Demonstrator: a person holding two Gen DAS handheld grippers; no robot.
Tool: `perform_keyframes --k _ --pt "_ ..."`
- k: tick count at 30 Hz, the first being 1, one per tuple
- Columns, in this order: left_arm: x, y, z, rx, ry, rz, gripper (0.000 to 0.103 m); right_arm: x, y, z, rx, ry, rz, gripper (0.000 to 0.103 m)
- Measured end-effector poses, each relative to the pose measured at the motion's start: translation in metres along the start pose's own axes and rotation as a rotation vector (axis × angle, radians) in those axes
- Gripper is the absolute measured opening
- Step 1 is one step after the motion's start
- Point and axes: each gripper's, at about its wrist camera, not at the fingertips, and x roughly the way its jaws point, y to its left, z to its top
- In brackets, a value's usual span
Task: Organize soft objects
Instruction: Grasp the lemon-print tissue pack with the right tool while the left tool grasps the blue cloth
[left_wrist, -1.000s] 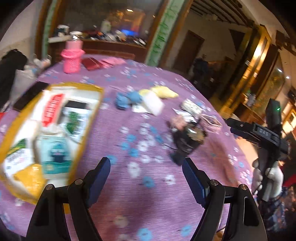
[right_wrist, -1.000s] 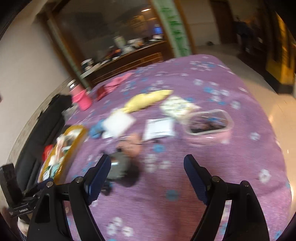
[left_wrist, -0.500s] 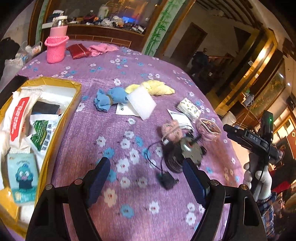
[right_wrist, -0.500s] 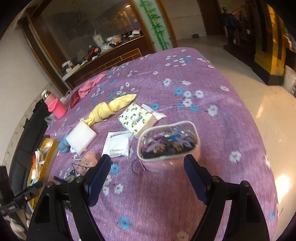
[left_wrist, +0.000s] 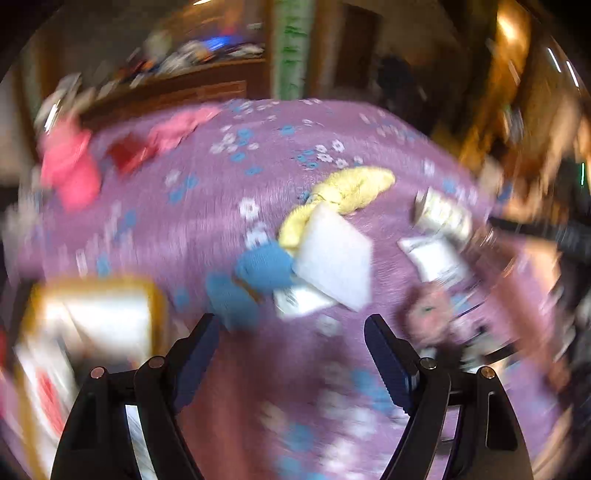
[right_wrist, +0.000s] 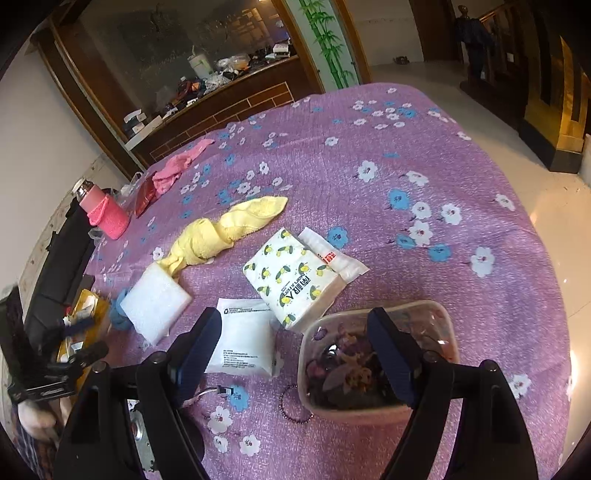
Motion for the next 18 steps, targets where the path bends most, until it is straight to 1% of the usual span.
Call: perform_keyframes --k 1,3,5,6,8,10,12,15,17,18 --pt "0.005 -0.004 0.004 0.102 0.007 0.03 0.084 0.002 0.001 0.0 -0.009 0.007 -0.003 0.08" --pt "0.012 -0.004 0.008 0.23 0.011 0.066 0.084 0.005 0.002 0.002 -0.037 0.021 -0.014 0.08" --pt "0.019 0.001 0.012 0.283 0.032 0.058 0.084 0.008 0.002 0.006 -0.064 0.034 -0.025 0.08" --pt "0.023 0.005 0.014 0.299 0.038 0.062 0.084 0.009 0.002 0.009 -0.074 0.034 -0.03 0.08" --pt "0.032 0.011 0.017 0.315 0.07 0.026 0.084 0.012 0.003 0.017 -0.093 0.044 -0.042 0.08" --pt "0.042 0.013 0.018 0.334 0.096 0.026 0.084 0.021 0.003 0.025 -0.11 0.073 -0.046 0.08" --pt "0.05 0.015 0.02 0.344 0.126 0.005 0.084 0.03 0.005 0.031 -0.126 0.098 -0.049 0.08" --pt "0.058 0.011 0.024 0.381 0.152 -0.021 0.084 0.048 0.013 0.038 -0.174 0.154 -0.047 0.08" --pt "0.066 0.009 0.027 0.406 0.18 -0.008 0.084 0.062 0.019 0.039 -0.204 0.199 -0.039 0.08" --pt "0.071 0.01 0.028 0.405 0.198 -0.021 0.084 0.069 0.021 0.04 -0.218 0.229 -0.032 0.08"
